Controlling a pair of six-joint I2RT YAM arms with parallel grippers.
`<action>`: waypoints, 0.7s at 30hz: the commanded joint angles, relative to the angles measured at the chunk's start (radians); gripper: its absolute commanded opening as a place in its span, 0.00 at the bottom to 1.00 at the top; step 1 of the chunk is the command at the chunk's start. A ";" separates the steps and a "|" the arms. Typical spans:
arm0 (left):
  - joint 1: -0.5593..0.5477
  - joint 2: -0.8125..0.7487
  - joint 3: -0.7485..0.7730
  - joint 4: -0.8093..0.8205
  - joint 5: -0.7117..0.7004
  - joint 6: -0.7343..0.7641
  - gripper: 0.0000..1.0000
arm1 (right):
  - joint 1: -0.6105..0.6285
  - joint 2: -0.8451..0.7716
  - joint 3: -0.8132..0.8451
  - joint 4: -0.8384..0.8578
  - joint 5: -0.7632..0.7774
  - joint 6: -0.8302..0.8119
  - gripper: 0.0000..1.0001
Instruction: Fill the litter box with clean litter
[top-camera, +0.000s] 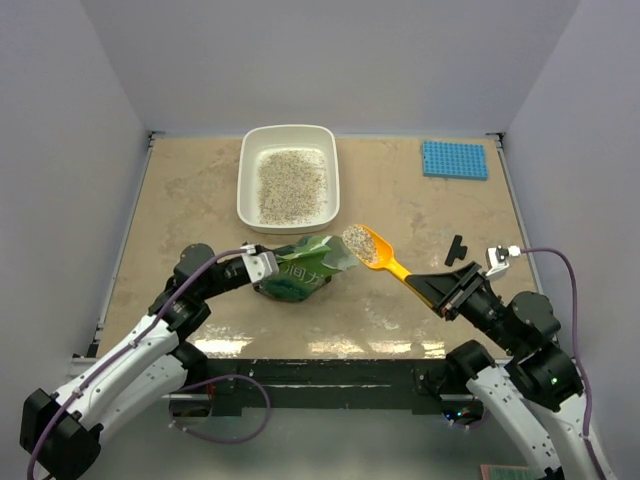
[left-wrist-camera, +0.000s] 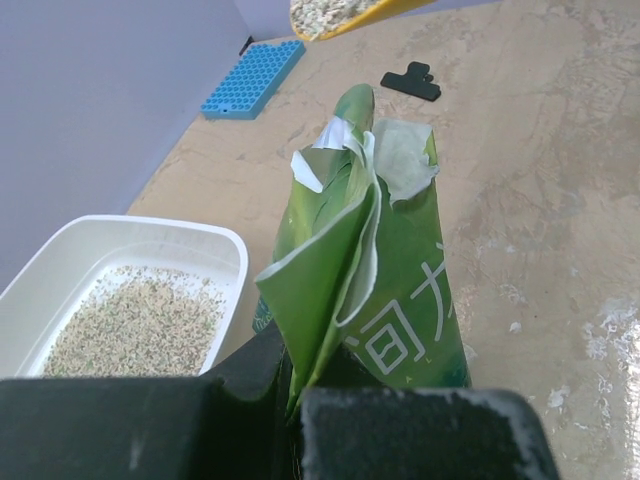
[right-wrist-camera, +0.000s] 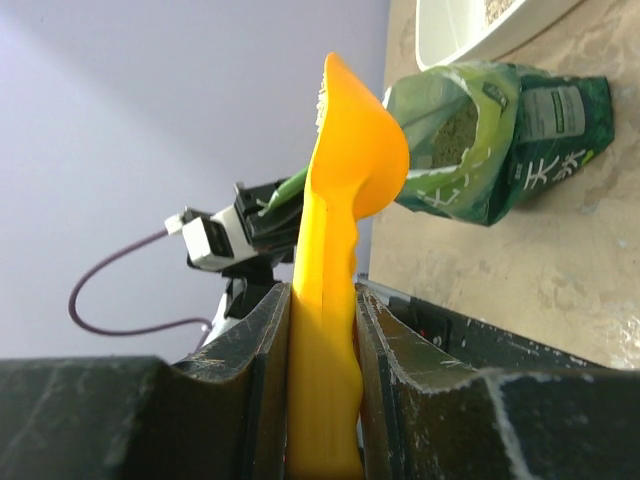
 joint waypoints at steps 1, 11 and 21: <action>0.001 -0.038 -0.005 0.052 -0.006 0.023 0.00 | 0.002 0.063 0.040 0.176 0.070 -0.006 0.00; 0.001 -0.056 -0.005 0.053 0.071 -0.006 0.00 | 0.002 0.407 0.023 0.583 0.077 -0.043 0.00; 0.003 -0.102 -0.021 0.066 0.076 -0.014 0.00 | 0.000 0.884 0.029 1.042 -0.017 -0.058 0.00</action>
